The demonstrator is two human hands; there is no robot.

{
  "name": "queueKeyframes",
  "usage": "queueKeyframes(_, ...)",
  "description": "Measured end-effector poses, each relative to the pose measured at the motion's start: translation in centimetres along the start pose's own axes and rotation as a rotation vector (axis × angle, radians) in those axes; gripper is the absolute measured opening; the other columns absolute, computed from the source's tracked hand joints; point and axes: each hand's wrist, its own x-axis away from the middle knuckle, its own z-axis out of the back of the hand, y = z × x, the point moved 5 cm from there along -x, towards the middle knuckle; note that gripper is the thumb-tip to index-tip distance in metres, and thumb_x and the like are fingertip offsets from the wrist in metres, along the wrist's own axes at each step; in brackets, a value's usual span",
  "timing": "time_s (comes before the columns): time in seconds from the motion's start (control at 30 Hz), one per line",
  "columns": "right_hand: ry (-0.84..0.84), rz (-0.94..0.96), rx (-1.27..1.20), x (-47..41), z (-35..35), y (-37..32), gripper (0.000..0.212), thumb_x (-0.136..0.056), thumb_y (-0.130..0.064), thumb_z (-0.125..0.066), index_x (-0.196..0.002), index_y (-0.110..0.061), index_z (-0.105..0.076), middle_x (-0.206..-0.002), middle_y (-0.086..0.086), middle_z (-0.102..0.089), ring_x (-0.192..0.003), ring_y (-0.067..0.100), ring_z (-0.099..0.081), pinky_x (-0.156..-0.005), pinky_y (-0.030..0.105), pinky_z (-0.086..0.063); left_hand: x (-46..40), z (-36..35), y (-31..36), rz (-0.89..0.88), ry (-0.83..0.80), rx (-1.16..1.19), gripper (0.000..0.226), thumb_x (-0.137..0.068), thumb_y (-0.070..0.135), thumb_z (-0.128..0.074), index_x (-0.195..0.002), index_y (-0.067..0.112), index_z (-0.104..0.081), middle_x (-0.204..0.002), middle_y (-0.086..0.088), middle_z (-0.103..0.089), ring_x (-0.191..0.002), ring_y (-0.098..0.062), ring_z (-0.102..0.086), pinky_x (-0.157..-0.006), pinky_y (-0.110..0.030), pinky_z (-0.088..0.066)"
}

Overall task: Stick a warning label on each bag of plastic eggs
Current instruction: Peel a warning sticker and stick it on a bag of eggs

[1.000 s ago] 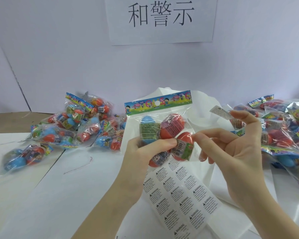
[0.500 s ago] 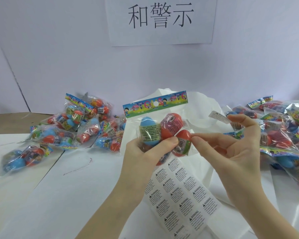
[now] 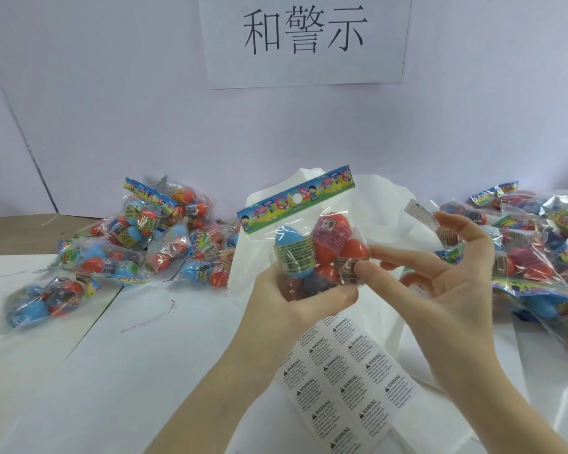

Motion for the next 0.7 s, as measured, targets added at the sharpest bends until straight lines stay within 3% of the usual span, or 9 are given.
queueKeyframes(0.1,-0.002,0.019,0.012,-0.1,-0.2,-0.5,0.068,-0.047,-0.027,-0.09,-0.09,-0.065,-0.053,-0.12,0.022,-0.059,-0.082,0.024,-0.058,-0.073,0.027,-0.044,0.0,0.1,0.1,-0.02,0.05,-0.014,0.023,-0.057,0.022,-0.074,-0.081,0.022,-0.075,-0.069,0.004,-0.071,-0.066,-0.007,-0.063,-0.065,-0.017,-0.052)
queueKeyframes(0.27,-0.081,0.07,0.078,-0.1,-0.8,-1.1,0.067,-0.057,-0.025,-0.076,-0.082,-0.079,-0.046,-0.131,0.023,-0.048,-0.086,0.013,-0.061,-0.076,0.023,-0.045,-0.2,0.8,0.0,-0.019,0.124,-0.007,0.022,-0.055,0.019,-0.074,-0.074,0.009,-0.07,-0.064,-0.007,-0.065,-0.06,-0.013,-0.06,-0.063,-0.02,-0.052)
queueKeyframes(0.43,-0.105,0.036,-0.038,0.1,-0.8,-0.3,0.053,-0.058,-0.039,-0.076,-0.093,-0.068,-0.049,-0.124,0.01,-0.059,-0.093,0.016,-0.063,-0.081,0.029,-0.047,-0.2,1.3,-0.2,0.005,0.202,0.008,0.016,-0.051,0.016,-0.073,-0.066,0.012,-0.071,-0.057,-0.003,-0.064,-0.053,-0.012,-0.06,-0.058,-0.018,-0.052)
queueKeyframes(0.57,0.016,0.032,-0.11,-0.3,0.3,0.3,0.042,-0.065,-0.028,-0.074,-0.096,-0.045,-0.052,-0.105,-0.013,-0.065,-0.085,0.003,-0.061,-0.072,0.013,-0.045,-0.4,1.8,-0.4,0.027,0.249,0.0,0.012,-0.049,0.017,-0.073,-0.06,0.022,-0.072,-0.054,-0.001,-0.062,-0.053,-0.013,-0.059,-0.061,-0.024,-0.052)
queueKeyframes(0.7,0.052,0.013,-0.111,-0.2,0.8,0.2,0.024,-0.063,-0.041,-0.069,-0.086,-0.041,-0.062,-0.098,-0.012,-0.063,-0.086,0.004,-0.057,-0.071,0.015,-0.043,-0.5,1.5,-0.4,0.051,0.177,0.039,0.009,-0.052,0.018,-0.073,-0.058,0.025,-0.072,-0.055,0.004,-0.062,-0.057,-0.011,-0.06,-0.064,-0.022,-0.052)
